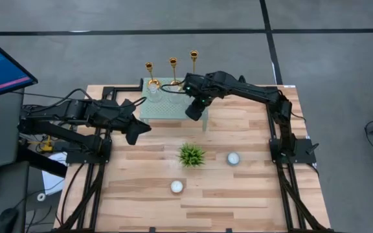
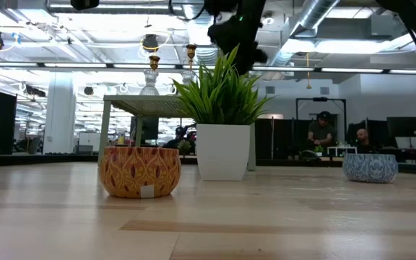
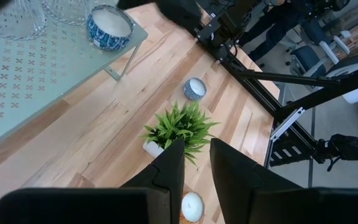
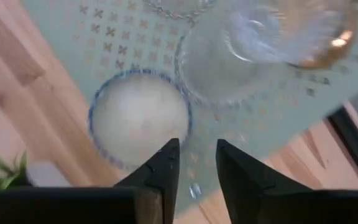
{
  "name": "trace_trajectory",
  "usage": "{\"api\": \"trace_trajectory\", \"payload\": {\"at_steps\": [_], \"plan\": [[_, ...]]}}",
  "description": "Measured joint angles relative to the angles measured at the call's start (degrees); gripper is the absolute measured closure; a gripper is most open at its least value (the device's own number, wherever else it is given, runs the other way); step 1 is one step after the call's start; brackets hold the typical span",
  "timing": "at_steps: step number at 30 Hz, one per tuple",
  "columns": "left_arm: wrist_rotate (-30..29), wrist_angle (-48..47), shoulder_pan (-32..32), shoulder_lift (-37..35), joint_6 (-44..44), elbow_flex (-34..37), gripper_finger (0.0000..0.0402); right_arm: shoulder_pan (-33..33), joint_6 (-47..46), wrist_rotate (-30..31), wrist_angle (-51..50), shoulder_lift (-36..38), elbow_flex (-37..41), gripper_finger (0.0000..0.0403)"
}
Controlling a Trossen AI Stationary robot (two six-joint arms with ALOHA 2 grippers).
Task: Pick & Place candle stick holders
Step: Move the light blue scented candle to the bottom of the table
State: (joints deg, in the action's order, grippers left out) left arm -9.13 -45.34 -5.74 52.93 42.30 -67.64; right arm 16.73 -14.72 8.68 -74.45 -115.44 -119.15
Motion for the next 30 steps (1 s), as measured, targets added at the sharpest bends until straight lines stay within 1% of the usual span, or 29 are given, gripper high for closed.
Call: {"api": "trace_trajectory", "payload": {"at_steps": [4,9,10,12,14,17,20,22,25,28,30], "plan": [[0.00,0.02,0.02,0.00,0.00,0.00,0.0325,-0.38,0.99,0.01,-6.28,3.12,-3.66,0.0293],[0.00,-0.07,0.00,0.00,0.00,0.00,0.0325,-3.48,-1.02,0.02,-15.56,9.54,-3.90,0.0272],[0.05,-0.05,0.00,0.00,0.00,0.00,0.0324,-4.19,-2.16,0.00,-15.81,10.65,-3.42,0.0266],[1.16,-0.29,0.02,0.02,0.00,0.00,0.0321,-5.49,-4.77,-0.75,-15.32,13.92,-0.44,0.0250],[3.49,-1.19,0.02,0.66,0.38,0.00,0.0312,-6.87,-7.57,-0.87,-15.50,16.54,1.51,0.0232],[5.26,-3.69,-0.09,2.41,2.26,0.69,0.0290,-8.75,-12.23,-0.15,-15.49,20.07,6.77,0.0209],[6.51,-3.86,-0.16,4.19,4.75,3.84,0.0261,-10.64,-17.28,1.61,-15.47,23.06,12.26,0.0194],[6.94,-3.61,-0.17,5.96,8.09,6.49,0.0242,-11.17,-20.68,2.33,-15.54,25.60,16.67,0.0191],[9.14,-3.39,-0.16,9.80,12.16,10.30,0.0223,-11.90,-25.06,2.63,-15.58,28.81,22.99,0.0192],[10.51,-1.59,-0.97,13.64,15.28,12.54,0.0215,-12.69,-28.48,2.59,-15.56,31.77,28.59,0.0198],[10.76,1.61,-1.79,16.27,16.43,13.25,0.0215,-13.21,-29.68,2.54,-15.56,33.70,31.62,0.0203]]}}
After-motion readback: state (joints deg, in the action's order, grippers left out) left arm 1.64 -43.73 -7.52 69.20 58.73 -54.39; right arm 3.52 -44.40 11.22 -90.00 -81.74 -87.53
